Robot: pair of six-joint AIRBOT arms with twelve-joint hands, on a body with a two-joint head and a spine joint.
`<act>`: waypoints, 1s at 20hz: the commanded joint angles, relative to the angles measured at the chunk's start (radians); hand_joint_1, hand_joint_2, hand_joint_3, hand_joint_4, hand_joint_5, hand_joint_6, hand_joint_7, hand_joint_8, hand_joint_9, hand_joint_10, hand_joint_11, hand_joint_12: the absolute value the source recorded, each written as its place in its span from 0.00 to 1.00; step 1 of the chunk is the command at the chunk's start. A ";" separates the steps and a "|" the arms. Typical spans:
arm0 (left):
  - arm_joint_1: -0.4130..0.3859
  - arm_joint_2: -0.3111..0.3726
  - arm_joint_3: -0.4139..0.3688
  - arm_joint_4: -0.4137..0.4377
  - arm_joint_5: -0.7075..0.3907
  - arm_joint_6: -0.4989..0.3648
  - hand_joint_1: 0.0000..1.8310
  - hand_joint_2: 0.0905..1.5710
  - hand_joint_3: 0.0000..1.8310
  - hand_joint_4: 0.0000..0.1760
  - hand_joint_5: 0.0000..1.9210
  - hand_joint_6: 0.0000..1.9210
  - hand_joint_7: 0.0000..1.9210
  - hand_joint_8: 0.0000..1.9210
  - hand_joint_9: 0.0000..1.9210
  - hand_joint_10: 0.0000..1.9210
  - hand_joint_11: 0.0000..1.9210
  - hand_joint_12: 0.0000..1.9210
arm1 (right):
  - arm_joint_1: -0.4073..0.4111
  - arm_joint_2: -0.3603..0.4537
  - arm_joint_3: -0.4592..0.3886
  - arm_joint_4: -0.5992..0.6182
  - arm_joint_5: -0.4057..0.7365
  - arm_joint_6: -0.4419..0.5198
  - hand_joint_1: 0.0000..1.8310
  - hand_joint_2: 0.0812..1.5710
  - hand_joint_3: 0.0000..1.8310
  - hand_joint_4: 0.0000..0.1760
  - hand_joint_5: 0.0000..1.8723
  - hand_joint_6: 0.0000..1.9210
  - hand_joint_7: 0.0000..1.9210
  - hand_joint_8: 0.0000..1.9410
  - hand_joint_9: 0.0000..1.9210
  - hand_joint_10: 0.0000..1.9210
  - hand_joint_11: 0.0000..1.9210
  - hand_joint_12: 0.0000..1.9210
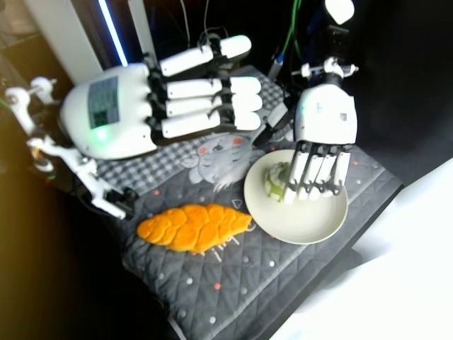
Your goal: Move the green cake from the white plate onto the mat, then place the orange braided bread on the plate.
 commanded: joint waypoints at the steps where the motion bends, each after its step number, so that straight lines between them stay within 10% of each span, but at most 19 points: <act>1: -0.005 0.001 0.006 -0.021 -0.010 -0.001 0.41 0.42 0.00 0.34 0.25 0.00 0.35 0.00 0.33 0.00 0.13 0.47 | 0.010 0.006 0.003 0.047 0.114 0.003 0.31 0.48 0.00 0.89 0.00 0.00 0.10 0.00 0.07 0.00 0.00 0.15; 6: -0.001 -0.004 0.013 -0.032 -0.005 -0.001 0.45 0.47 0.00 0.36 0.29 0.00 0.33 0.00 0.33 0.00 0.15 0.45 | 0.010 0.002 0.003 0.047 0.114 0.003 0.32 0.46 0.00 1.00 0.00 0.00 0.11 0.00 0.11 0.00 0.00 0.38; 14: 0.021 -0.030 0.049 -0.082 -0.001 -0.001 0.55 0.53 0.00 0.06 0.44 0.01 0.48 0.01 0.50 0.02 0.30 0.57 | 0.010 -0.002 0.003 0.047 0.114 0.003 0.34 0.42 0.00 1.00 0.00 0.00 0.10 0.01 0.12 0.01 0.00 0.47; 19: 0.026 -0.031 0.061 -0.122 -0.010 -0.001 0.60 0.56 0.00 0.19 0.50 0.01 0.54 0.01 0.51 0.01 0.29 0.57 | 0.010 -0.004 0.003 0.047 0.114 0.003 0.34 0.44 0.00 1.00 0.00 0.00 0.06 0.00 0.09 0.00 0.00 0.50; 20: 0.025 -0.031 0.061 -0.131 -0.011 -0.001 0.67 0.65 0.00 0.20 0.54 0.44 0.61 0.33 0.56 0.00 0.36 0.50 | 0.010 -0.004 0.003 0.047 0.114 0.003 0.34 0.44 0.00 0.86 0.00 0.00 0.09 0.00 0.12 0.00 0.00 0.46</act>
